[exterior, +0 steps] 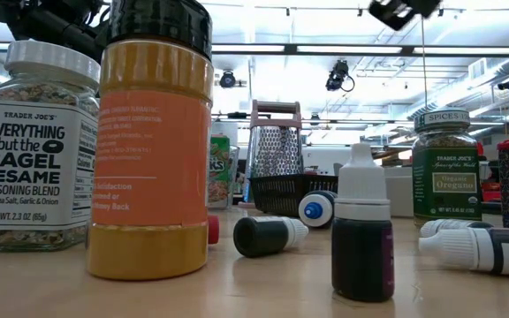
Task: Pick & Place Kitchen Items
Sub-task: Put the red cereal box into the transparent bin
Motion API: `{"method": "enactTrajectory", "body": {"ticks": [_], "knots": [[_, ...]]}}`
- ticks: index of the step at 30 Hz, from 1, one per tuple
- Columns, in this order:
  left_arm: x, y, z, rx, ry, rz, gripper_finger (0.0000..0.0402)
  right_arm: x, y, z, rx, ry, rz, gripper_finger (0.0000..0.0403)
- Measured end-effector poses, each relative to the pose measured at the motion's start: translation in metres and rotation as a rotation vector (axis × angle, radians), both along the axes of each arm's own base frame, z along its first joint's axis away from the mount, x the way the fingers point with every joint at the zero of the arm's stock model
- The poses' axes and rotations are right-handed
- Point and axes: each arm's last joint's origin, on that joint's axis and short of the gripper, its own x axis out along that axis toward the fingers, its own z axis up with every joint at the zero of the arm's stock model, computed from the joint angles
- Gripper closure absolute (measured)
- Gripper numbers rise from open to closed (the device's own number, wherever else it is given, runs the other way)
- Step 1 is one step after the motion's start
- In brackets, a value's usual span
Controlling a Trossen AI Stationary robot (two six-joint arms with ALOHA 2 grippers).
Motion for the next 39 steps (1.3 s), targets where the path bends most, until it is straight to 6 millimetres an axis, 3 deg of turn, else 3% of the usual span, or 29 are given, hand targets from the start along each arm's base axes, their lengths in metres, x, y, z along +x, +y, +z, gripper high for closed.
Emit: {"method": "enactTrajectory", "body": {"ticks": [6, 17, 23, 32, 39], "knots": [[0.000, 0.000, 0.000, -0.023, -0.011, 0.010, 0.0238, -0.015, 0.013, -0.005, -0.035, 0.170, -0.146, 0.0241], [0.000, 0.000, 0.000, -0.023, -0.011, 0.011, 0.0238, -0.050, 0.059, -0.011, -0.093, 0.388, -0.058, 0.0239], [0.000, 0.001, 0.000, -0.013, -0.004, 0.044, 0.0238, -0.066, 0.089, -0.017, -0.069, 0.487, 0.064, 0.0208], [-0.001, 0.001, 0.000, -0.028, -0.011, 0.071, 0.0238, -0.077, 0.127, -0.030, -0.056, 0.564, 0.078, 0.0148], [-0.001, 0.001, 0.000, -0.033, -0.014, 0.057, 0.0238, -0.086, 0.160, -0.044, -0.081, 0.549, 0.087, 0.0142]]}}
